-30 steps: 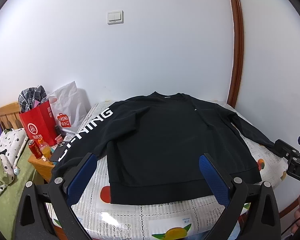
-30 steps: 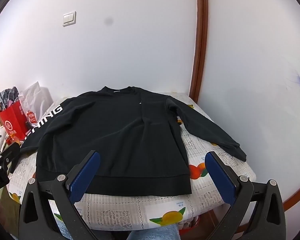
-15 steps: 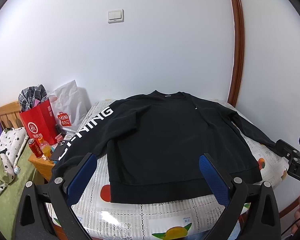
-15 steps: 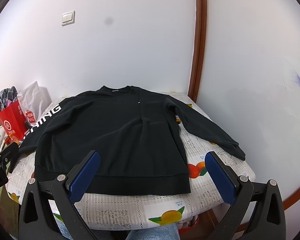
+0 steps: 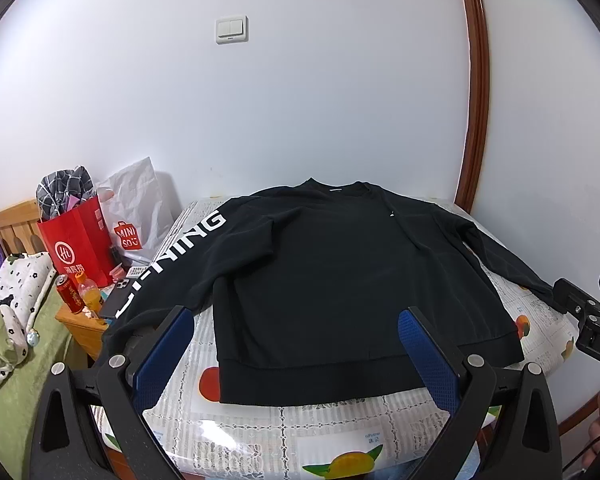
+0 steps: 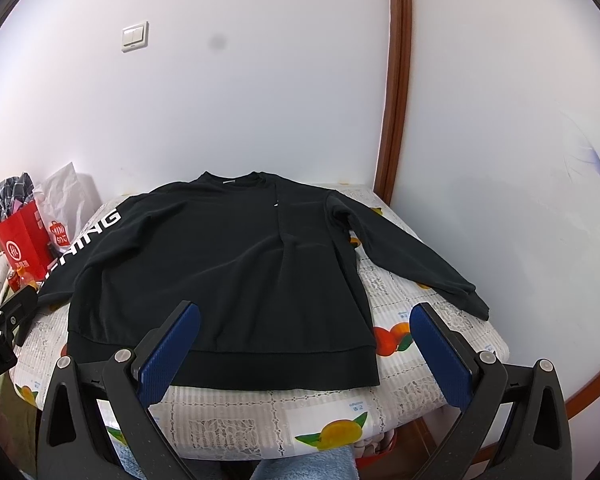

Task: Fold small clothes

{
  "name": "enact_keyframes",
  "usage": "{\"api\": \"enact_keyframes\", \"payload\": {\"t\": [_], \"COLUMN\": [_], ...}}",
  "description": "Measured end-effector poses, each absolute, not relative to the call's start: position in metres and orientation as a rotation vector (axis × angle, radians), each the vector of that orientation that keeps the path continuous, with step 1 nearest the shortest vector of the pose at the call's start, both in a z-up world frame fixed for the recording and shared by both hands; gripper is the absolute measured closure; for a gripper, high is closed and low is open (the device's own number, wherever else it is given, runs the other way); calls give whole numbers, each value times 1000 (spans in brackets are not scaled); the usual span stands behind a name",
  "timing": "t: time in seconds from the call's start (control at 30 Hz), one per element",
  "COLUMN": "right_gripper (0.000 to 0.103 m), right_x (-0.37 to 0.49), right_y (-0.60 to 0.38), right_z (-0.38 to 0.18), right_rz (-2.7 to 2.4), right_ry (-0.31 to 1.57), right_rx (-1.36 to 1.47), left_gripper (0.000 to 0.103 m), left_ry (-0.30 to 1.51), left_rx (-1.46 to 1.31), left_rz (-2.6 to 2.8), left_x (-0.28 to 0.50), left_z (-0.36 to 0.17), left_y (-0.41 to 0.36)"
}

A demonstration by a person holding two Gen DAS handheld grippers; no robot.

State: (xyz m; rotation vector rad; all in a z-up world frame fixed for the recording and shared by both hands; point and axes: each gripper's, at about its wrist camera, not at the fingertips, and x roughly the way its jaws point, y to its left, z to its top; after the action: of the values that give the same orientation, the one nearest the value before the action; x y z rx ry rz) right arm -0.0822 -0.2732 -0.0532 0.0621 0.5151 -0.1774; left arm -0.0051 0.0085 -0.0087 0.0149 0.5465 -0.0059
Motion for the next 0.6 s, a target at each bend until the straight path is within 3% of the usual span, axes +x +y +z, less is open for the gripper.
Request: {"api": "enact_keyframes", "payload": {"t": [0.6], "right_gripper": [0], "right_x": [-82], "right_y": [-276], "right_z": [-54], "right_rz": [-180], "right_ry": [513], "right_rx": [58], "left_gripper": [0], "left_ry": [551], "left_rx": [11], "left_rz": [-7], "left_x": [-5], "left_z": [-11], "left_y": [8]}}
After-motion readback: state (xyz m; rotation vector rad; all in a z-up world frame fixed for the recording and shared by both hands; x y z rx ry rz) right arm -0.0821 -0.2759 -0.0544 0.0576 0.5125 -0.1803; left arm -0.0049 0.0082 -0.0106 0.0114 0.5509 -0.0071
